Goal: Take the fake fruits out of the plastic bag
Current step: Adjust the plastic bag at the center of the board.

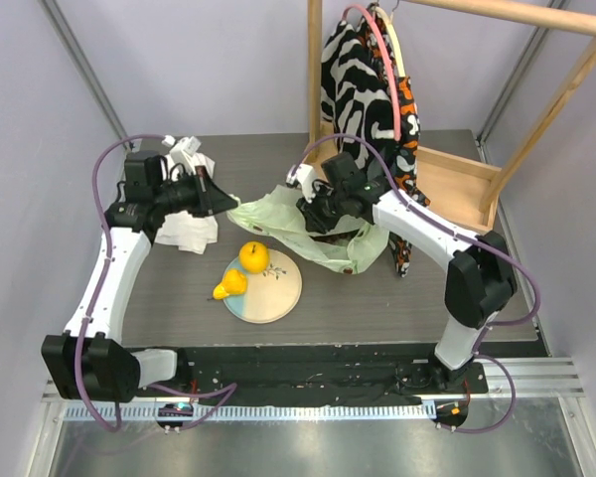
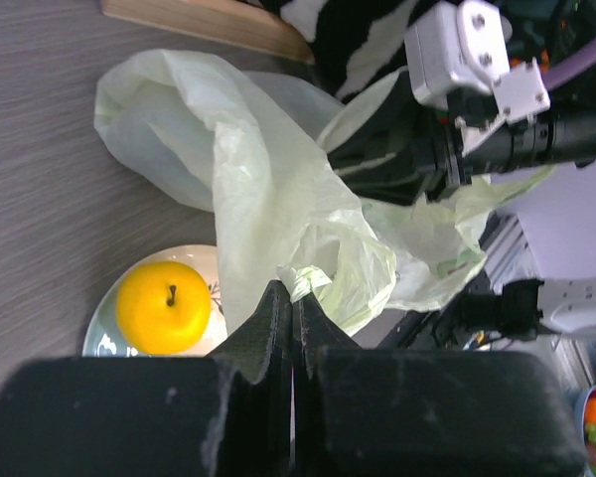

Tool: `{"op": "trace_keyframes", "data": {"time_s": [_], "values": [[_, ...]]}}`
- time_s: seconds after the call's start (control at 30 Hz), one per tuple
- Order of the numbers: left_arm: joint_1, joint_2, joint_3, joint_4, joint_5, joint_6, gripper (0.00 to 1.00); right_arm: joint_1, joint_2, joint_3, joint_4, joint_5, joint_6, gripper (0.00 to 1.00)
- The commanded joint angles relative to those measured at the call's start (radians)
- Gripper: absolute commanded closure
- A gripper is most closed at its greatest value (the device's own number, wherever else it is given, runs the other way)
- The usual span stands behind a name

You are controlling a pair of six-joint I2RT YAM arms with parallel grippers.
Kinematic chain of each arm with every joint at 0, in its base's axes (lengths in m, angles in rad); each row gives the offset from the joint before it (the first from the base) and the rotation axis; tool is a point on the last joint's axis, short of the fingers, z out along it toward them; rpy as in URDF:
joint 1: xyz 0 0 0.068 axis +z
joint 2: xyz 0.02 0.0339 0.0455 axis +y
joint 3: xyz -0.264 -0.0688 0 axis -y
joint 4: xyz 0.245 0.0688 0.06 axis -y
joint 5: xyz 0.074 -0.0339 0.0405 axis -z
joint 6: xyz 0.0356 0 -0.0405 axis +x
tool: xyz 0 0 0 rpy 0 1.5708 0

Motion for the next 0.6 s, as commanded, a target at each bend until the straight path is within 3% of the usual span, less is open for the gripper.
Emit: {"op": "trace_keyframes", "data": {"time_s": [0.0,0.27,0.43,0.57], "values": [[0.016,0.040,0.060,0.092,-0.103,-0.101,1.00,-0.007,-0.059,0.084,-0.041,-0.078,-0.007,0.66],[0.021,0.062,0.056,0.170,-0.083,-0.190,1.00,0.041,-0.211,-0.092,-0.004,-0.050,-0.094,0.61],[0.024,0.057,0.072,0.183,-0.018,-0.193,1.00,0.044,-0.142,-0.115,0.031,-0.011,-0.066,0.67],[0.031,0.037,0.059,0.177,0.025,-0.181,1.00,0.038,-0.041,-0.120,0.190,0.161,-0.036,0.70]]}}
